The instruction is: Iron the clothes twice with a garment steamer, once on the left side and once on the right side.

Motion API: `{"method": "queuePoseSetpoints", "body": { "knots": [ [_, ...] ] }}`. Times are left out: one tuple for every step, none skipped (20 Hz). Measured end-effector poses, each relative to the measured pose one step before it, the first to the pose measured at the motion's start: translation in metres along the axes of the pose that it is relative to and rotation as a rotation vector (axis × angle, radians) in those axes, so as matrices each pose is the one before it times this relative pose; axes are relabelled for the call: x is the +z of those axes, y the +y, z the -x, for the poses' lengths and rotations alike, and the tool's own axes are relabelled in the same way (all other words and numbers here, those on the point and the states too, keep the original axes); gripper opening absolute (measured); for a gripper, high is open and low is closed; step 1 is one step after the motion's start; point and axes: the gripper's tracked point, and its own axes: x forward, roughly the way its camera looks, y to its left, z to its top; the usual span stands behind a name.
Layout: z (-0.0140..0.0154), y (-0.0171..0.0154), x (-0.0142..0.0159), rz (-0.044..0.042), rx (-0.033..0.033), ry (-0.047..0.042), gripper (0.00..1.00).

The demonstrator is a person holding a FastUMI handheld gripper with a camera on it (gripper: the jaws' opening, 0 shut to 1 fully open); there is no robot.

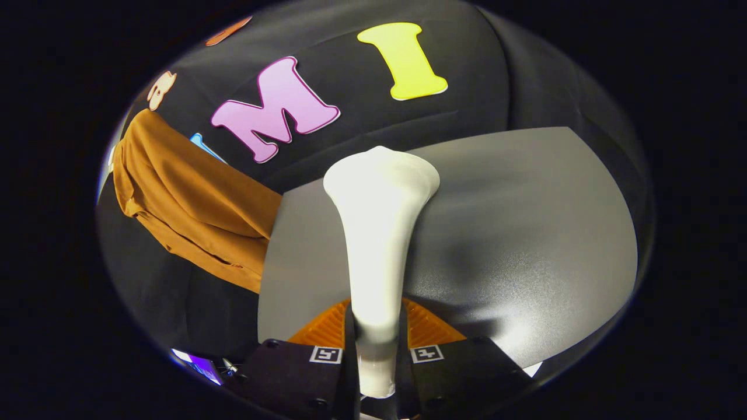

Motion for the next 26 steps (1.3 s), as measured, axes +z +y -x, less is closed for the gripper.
{"method": "queuePoseSetpoints", "body": {
  "knots": [
    [0.00395, 0.00121, 0.00108, 0.00591, -0.00272, -0.02798, 0.27],
    [0.00323, 0.00194, 0.00056, 0.00894, -0.00834, -0.0274, 0.27],
    [0.00492, 0.00191, 0.00184, 0.01062, -0.01029, -0.02678, 0.28],
    [0.00748, 0.00066, 0.00138, 0.00371, -0.00946, -0.03082, 0.27],
    [0.00747, 0.00137, 0.00124, 0.01084, -0.00959, -0.027, 0.27],
    [0.00703, 0.00154, 0.00044, 0.00688, -0.01237, -0.02637, 0.27],
    [0.00867, 0.00077, 0.00324, -0.00412, -0.01061, -0.03368, 0.27],
    [0.01017, 0.00279, 0.00606, 0.00534, -0.00889, -0.04059, 0.28],
    [0.01021, 0.0029, 0.00668, 0.00159, -0.01013, -0.0425, 0.28],
    [0.01198, 0.00311, 0.00623, 0.00123, -0.00911, -0.04441, 0.28],
    [0.01071, 0.00616, 0.00583, 0.01225, -0.00599, -0.03771, 0.27],
    [0.01103, 0.00731, 0.00453, 0.01058, -0.00756, -0.03869, 0.27],
    [0.01376, 0.00571, 0.00288, 0.01005, -0.01373, -0.04507, 0.27],
    [0.01157, 0.00775, 0.00521, 0.01063, -0.01933, -0.03888, 0.27],
    [0.01218, 0.01036, 0.00428, 0.00601, -0.01492, -0.03856, 0.27],
    [0.01042, 0.01094, 0.00114, 0.00532, -0.00864, -0.0263, 0.27],
    [0.00927, 0.0138, 0.00182, -0.00011, -0.00466, -0.02978, 0.27],
    [0.01246, 0.01564, 0.001, 0.00329, -0.00149, -0.02627, 0.27],
    [0.0069, 0.01622, -0.00047, 0.00869, -0.00079, -0.02655, 0.27],
    [0.00494, 0.01876, 0.00016, 0.01468, 0.00119, -0.02172, 0.27],
    [0.00426, 0.0198, 0.00141, 0.01241, 0.0066, -0.01762, 0.27],
    [0.00311, 0.0177, -0.00184, 0.00775, 0.0124, -0.01108, 0.27],
    [0.00134, 0.01852, -0.00135, 0.00243, 0.01428, -0.00571, 0.27],
    [-0.00082, 0.01729, -0.00238, 0.00285, 0.0136, -0.00087, 0.27],
    [-0.00246, 0.01628, -0.00205, 0.00076, 0.01068, -0.00177, 0.27],
    [-0.00363, 0.01493, -0.00228, 0.00536, 0.00649, -0.00207, 0.27]
  ]
}}
